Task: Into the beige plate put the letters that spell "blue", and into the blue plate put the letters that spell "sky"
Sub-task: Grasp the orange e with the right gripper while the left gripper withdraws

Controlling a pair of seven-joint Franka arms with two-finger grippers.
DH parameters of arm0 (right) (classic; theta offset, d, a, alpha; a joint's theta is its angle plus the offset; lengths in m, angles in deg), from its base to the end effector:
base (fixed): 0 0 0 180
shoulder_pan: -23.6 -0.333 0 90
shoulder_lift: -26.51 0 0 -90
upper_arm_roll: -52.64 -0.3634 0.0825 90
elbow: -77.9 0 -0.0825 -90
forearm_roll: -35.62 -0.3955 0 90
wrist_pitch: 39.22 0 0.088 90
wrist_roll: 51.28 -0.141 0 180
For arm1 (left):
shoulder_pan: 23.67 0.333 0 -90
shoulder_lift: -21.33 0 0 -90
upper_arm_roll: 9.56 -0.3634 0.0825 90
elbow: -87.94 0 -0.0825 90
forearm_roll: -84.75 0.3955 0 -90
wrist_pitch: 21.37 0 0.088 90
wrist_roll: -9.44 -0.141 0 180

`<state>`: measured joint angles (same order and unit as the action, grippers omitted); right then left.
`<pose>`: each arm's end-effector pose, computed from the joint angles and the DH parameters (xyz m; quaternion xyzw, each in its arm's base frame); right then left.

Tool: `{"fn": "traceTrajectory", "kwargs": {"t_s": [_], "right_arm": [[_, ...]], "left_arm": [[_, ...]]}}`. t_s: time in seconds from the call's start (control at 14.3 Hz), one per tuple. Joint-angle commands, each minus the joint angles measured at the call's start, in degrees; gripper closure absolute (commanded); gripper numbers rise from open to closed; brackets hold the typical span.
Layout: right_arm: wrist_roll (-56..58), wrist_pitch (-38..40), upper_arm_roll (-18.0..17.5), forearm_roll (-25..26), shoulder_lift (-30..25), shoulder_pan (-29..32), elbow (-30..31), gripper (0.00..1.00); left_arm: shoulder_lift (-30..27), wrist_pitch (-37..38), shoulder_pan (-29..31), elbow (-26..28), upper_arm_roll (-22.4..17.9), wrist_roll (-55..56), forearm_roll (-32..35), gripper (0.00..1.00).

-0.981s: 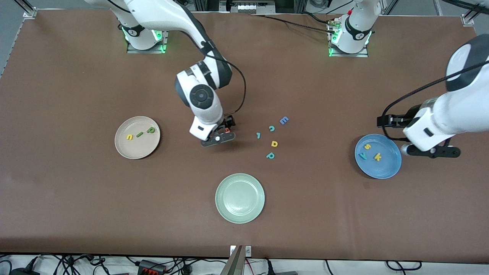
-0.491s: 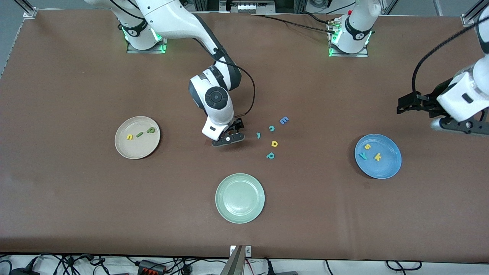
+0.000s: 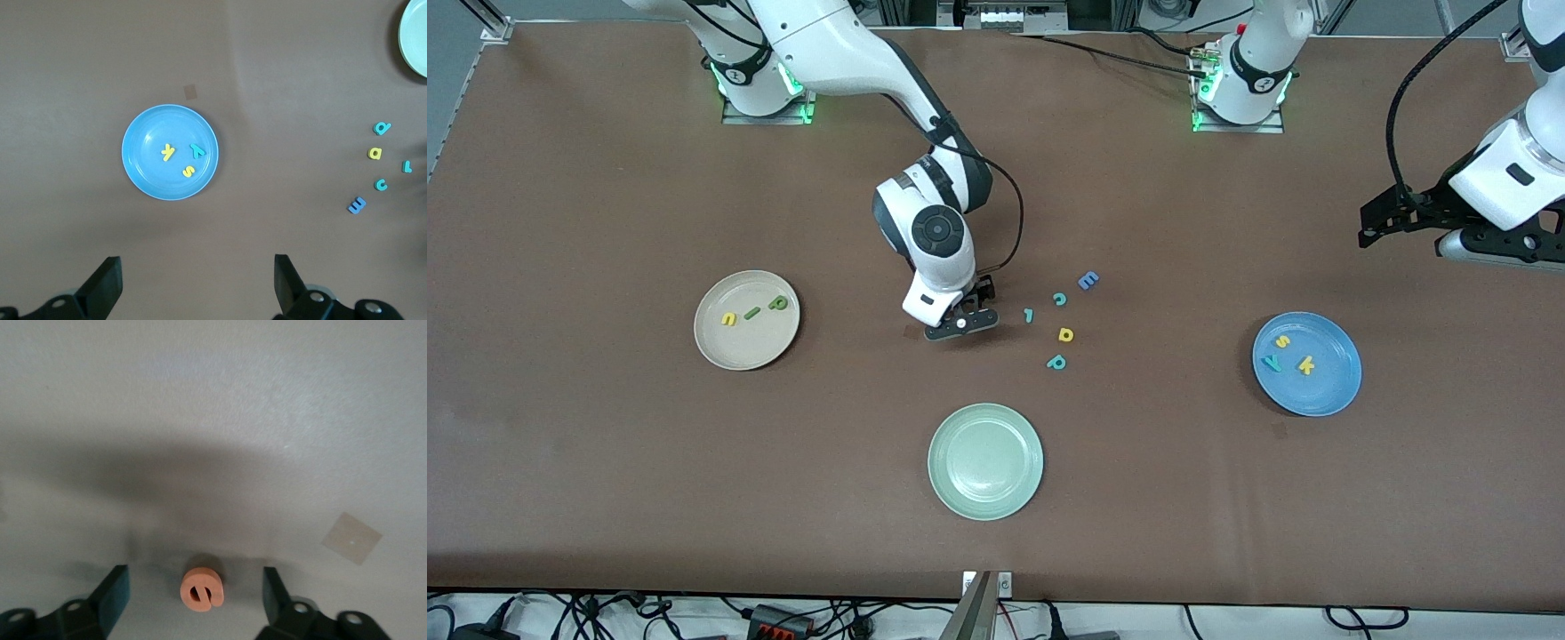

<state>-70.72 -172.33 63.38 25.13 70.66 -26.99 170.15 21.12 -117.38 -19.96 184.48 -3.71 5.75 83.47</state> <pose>0.5421 0.4840 0.1682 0.9902 0.1382 -0.0173 0.0101 0.5701 -0.0243 0.5936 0.9987 -0.0497 -0.0027 0.0110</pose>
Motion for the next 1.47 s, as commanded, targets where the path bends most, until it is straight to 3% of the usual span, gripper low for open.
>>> {"fn": "traceTrajectory", "kwargs": {"t_s": [0.0,0.35,0.77,1.4], "right_arm": [[-0.9,0.6,0.8,-0.1,0.8,-0.9,-1.3,0.36],[-0.8,0.8,0.8,-0.3,0.8,-0.8,-1.2,0.56],[-0.8,5.5,0.9,-0.6,0.3,-0.7,-1.4,0.56],[-1.8,5.1,0.9,-0.7,0.9,-0.3,-2.7,0.58]], "left_arm": [[1.3,2.1,-0.4,-2.8,-0.1,-1.2,-0.7,0.0],[1.3,2.2,-0.7,-3.0,0.0,-1.1,-0.7,0.0],[1.3,2.2,-0.7,-3.0,0.0,-0.9,-0.7,0.0],[1.4,2.2,-0.2,-3.0,-0.5,-1.3,-0.7,0.0]]}}
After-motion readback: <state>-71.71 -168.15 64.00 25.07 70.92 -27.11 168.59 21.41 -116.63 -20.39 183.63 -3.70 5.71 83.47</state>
